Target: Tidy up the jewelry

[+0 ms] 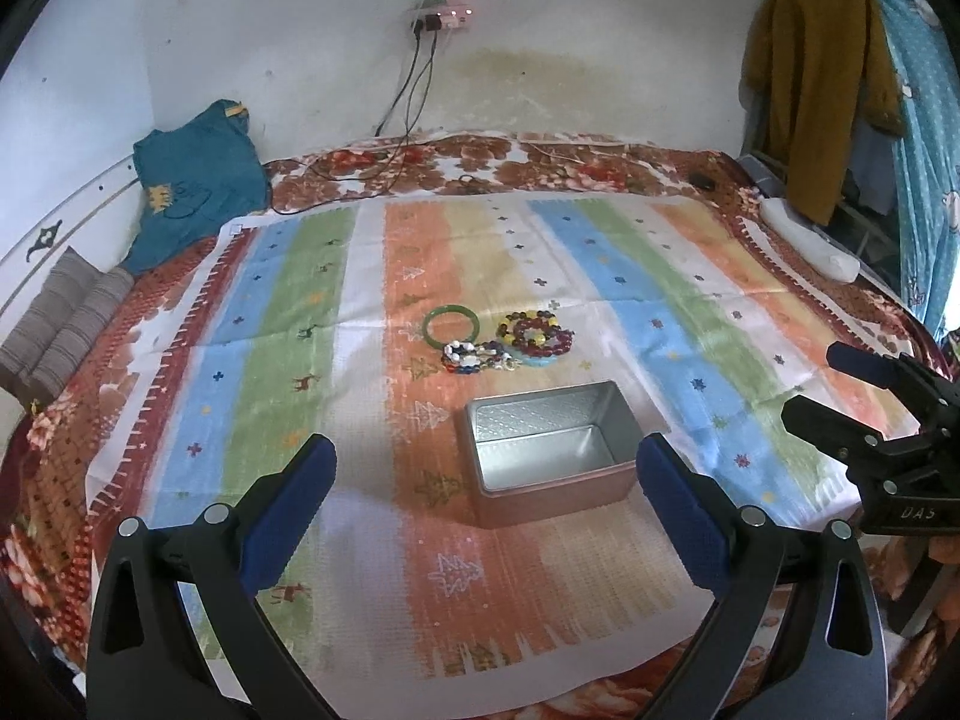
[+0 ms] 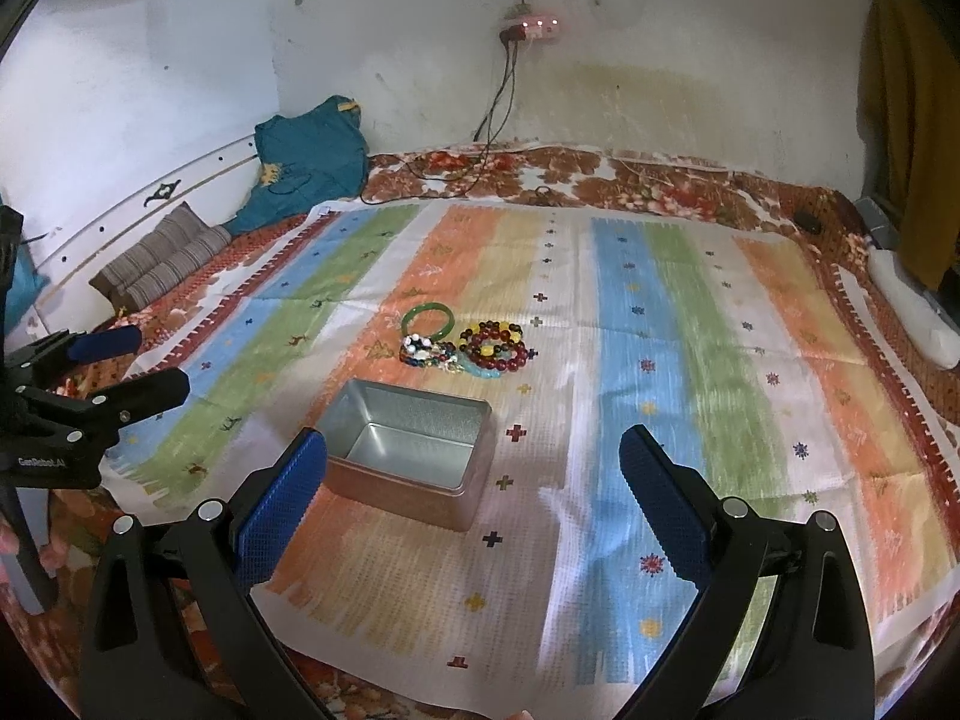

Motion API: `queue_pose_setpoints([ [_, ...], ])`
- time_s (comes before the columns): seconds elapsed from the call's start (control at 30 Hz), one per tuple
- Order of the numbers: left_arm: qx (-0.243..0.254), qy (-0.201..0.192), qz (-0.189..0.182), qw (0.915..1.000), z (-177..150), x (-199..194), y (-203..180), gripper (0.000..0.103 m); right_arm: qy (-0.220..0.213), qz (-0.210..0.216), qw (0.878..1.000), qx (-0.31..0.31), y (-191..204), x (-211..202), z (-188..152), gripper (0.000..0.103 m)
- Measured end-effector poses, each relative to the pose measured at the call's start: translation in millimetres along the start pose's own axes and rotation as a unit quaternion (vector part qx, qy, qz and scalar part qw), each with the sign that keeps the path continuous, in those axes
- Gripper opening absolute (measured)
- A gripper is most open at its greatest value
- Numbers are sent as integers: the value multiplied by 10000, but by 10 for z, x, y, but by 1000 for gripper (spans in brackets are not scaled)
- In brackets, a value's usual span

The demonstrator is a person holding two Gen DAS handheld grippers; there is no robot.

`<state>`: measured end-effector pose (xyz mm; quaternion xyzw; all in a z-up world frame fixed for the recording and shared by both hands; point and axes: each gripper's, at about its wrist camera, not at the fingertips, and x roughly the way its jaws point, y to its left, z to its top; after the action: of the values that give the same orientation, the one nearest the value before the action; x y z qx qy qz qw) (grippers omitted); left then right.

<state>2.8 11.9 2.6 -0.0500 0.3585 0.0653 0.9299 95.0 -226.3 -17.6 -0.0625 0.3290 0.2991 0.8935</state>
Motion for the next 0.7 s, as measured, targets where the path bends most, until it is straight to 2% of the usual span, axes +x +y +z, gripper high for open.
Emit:
queue_pose_setpoints([
  [0.27,-119,51,23,9999,-4,25,39,98,30,-54,9999,117,-48,28,11,99],
  [0.43,-87,162,12,9998,17,95,9,98,223,-66,9997,112,-49,134,28,99],
  [0.7,-103,60,86,9999,47,88,19,98,297,-72,9995,94,-48,185,60,99],
])
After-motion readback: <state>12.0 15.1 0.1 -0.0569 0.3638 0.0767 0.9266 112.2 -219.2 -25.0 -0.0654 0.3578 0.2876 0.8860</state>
